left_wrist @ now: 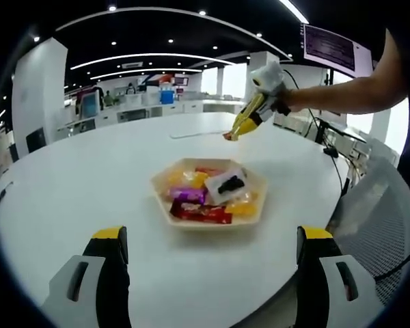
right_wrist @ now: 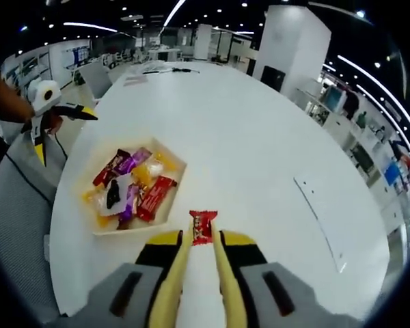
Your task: Place the target food into the container with the food tongs after gripping and lifting it, then release it inside without dropping or visibly crushing the food.
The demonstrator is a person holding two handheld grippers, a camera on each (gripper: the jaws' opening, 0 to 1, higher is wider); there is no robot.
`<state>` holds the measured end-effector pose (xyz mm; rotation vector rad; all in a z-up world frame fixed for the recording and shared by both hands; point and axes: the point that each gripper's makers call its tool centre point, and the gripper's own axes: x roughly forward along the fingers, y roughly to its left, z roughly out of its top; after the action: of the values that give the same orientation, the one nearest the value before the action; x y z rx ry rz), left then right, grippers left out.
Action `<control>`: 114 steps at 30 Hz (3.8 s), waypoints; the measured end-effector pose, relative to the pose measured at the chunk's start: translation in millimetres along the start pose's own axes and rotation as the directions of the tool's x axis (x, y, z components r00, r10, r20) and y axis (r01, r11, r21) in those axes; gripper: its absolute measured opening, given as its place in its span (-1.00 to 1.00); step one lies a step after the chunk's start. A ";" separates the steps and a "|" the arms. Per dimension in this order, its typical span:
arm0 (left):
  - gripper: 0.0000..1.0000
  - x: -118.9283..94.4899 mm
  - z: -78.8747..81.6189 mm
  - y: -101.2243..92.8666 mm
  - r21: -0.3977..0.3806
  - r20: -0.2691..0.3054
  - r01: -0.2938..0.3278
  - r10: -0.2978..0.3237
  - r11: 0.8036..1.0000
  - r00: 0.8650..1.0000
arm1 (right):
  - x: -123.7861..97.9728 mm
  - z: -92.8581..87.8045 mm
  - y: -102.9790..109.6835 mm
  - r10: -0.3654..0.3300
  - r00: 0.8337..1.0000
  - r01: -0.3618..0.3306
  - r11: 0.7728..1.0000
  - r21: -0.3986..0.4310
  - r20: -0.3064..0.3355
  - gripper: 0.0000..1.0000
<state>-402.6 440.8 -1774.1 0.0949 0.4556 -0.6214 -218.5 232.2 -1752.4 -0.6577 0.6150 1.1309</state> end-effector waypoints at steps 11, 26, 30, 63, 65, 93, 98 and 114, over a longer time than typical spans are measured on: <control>0.99 -0.5 1.7 -0.3 0.007 0.008 -0.004 0.004 1.000 1.000 | 1.4 21.9 9.9 0.012 1.000 -0.012 1.000 0.004 0.017 -0.60; 0.99 -2.5 6.3 1.9 0.012 0.032 -0.016 0.016 1.000 0.999 | 13.0 67.3 30.8 0.031 0.998 -0.032 0.999 0.023 0.056 -0.59; 0.99 -3.3 7.8 2.1 0.014 0.041 -0.018 0.018 1.000 0.999 | 17.3 83.7 42.2 0.044 0.997 -0.045 0.999 0.012 0.070 -0.59; 0.99 -4.7 15.8 -2.5 0.045 0.072 -0.006 0.002 0.999 0.997 | 24.0 136.2 90.7 0.079 0.988 -0.080 0.997 -0.003 0.132 -0.52; 0.99 -4.3 15.7 -2.9 0.047 0.073 -0.003 -0.001 0.999 0.997 | 20.5 137.8 90.2 0.081 0.985 -0.082 0.997 0.000 0.149 -0.52; 0.99 2.7 31.5 -51.8 0.151 0.050 0.219 -0.229 0.964 0.972 | -101.3 129.2 98.2 -0.054 0.839 0.004 0.996 0.092 0.542 -0.49; 0.99 3.9 68.3 -52.3 0.166 0.110 0.243 -0.262 0.956 0.959 | -119.3 119.3 103.3 -0.080 0.818 0.025 0.994 0.103 0.570 -0.48; 0.95 -22.2 176.3 -66.9 0.270 0.214 0.424 -0.483 0.865 0.849 | -149.0 114.0 140.3 0.023 0.768 -0.079 0.995 0.059 0.640 -0.46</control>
<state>-389.8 359.6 -1602.9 0.1023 0.1319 -1.1407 -384.1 266.2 -1590.3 -0.1467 0.0843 1.2816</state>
